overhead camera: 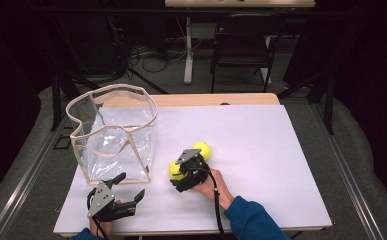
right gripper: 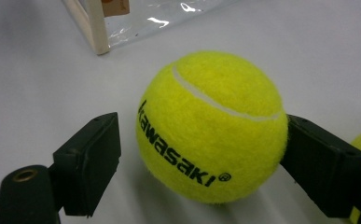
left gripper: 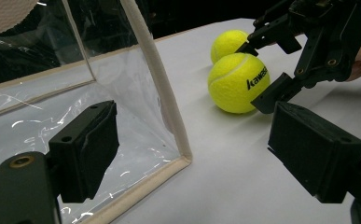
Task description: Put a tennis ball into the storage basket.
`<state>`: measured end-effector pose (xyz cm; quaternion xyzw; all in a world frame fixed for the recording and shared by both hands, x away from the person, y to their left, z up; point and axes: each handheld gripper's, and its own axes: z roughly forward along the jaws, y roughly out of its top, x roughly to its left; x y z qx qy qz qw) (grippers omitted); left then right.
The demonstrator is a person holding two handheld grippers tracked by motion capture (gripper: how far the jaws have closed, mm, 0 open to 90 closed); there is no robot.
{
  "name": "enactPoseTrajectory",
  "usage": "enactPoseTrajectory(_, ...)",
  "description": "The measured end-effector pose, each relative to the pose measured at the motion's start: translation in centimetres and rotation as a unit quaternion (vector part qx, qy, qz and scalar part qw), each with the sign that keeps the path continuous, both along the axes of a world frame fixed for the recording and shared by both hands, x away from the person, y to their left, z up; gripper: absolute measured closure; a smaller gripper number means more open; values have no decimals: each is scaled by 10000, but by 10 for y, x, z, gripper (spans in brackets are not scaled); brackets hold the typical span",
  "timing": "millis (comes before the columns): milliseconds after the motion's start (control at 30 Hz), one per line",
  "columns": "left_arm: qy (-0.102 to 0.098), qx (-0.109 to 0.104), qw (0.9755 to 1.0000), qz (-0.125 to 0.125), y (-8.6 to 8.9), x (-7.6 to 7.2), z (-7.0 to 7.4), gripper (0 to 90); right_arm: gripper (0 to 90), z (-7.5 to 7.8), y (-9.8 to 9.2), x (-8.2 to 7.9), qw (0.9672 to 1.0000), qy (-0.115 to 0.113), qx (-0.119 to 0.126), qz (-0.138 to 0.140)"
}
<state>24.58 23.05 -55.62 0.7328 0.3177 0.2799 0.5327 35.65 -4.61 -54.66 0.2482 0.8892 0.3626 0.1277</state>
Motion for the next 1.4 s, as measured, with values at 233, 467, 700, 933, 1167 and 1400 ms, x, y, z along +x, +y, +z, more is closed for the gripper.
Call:
enactPoseTrajectory(233,46,26,10000,-30,-1,1,-1,160,208,0,0,1,10000,-11,-71,-56)
enactPoseTrajectory(467,59,24,10000,-30,-2,1,-1,160,251,0,-1,1,9998,-31,-100,-162)
enactPoseTrajectory(700,115,41,9999,-87,-3,2,-1,160,259,0,0,0,9998,-33,-107,-162)
enactPoseTrajectory(933,112,40,9999,-79,-3,2,-1,160,262,0,0,0,9999,-55,-89,-118)
enactPoseTrajectory(1167,90,61,9999,-91,-3,2,-1,160,263,3,-1,-2,9999,-116,-42,-106)
enactPoseTrajectory(1400,74,11,9999,-94,-3,1,-1,160,264,13,-5,-3,9998,-138,110,-100)
